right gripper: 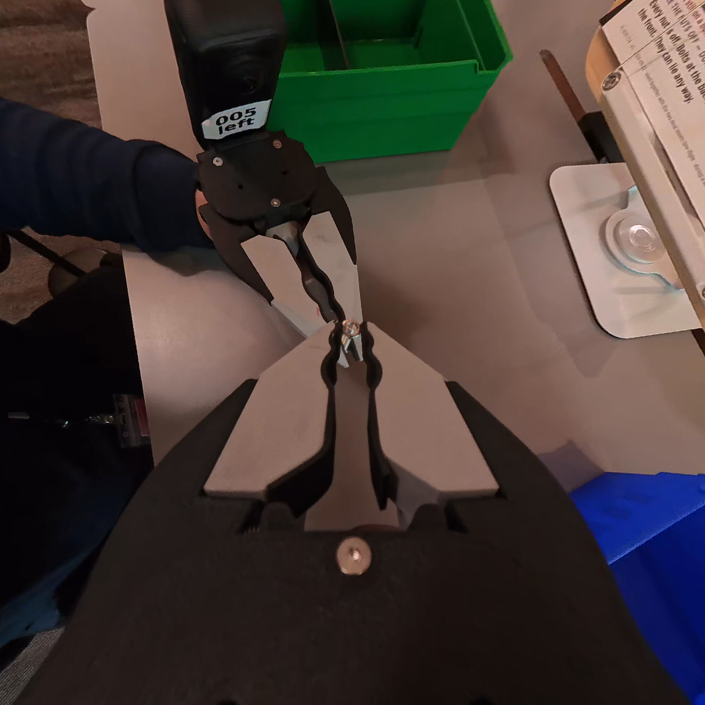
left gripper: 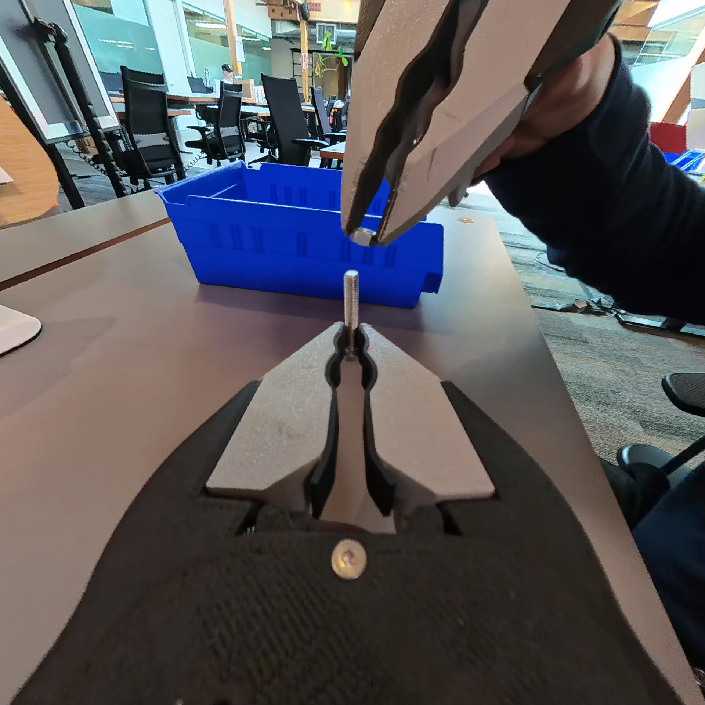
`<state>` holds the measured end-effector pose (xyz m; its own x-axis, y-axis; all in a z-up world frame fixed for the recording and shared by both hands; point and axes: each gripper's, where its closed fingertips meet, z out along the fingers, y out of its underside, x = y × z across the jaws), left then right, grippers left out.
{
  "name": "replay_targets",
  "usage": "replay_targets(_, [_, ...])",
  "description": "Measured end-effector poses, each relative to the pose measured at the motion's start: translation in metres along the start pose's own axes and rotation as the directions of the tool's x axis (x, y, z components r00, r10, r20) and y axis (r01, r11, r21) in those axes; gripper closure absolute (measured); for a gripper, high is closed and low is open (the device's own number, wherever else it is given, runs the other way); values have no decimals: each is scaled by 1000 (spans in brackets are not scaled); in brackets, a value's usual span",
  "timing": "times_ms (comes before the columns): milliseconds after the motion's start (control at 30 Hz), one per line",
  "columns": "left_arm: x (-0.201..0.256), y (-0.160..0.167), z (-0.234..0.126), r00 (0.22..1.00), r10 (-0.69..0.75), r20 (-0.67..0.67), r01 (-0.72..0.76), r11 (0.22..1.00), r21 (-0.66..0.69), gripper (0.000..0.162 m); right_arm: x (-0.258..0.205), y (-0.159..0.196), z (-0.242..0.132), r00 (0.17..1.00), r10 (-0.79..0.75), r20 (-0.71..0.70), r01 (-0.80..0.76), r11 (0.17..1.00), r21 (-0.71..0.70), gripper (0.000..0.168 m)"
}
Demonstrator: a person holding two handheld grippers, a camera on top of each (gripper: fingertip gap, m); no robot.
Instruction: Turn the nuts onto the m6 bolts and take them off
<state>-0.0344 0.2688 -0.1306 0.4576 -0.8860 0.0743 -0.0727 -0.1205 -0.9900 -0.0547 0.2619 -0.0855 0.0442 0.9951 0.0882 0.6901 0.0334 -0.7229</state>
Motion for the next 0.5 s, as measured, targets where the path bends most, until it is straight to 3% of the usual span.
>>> replay_targets(500, [-4, 3, 0, 999, 17, 44, -15, 999, -35, 160, 2, 5, 14, 1000, -5, -10, 4, 996, -88, 161])
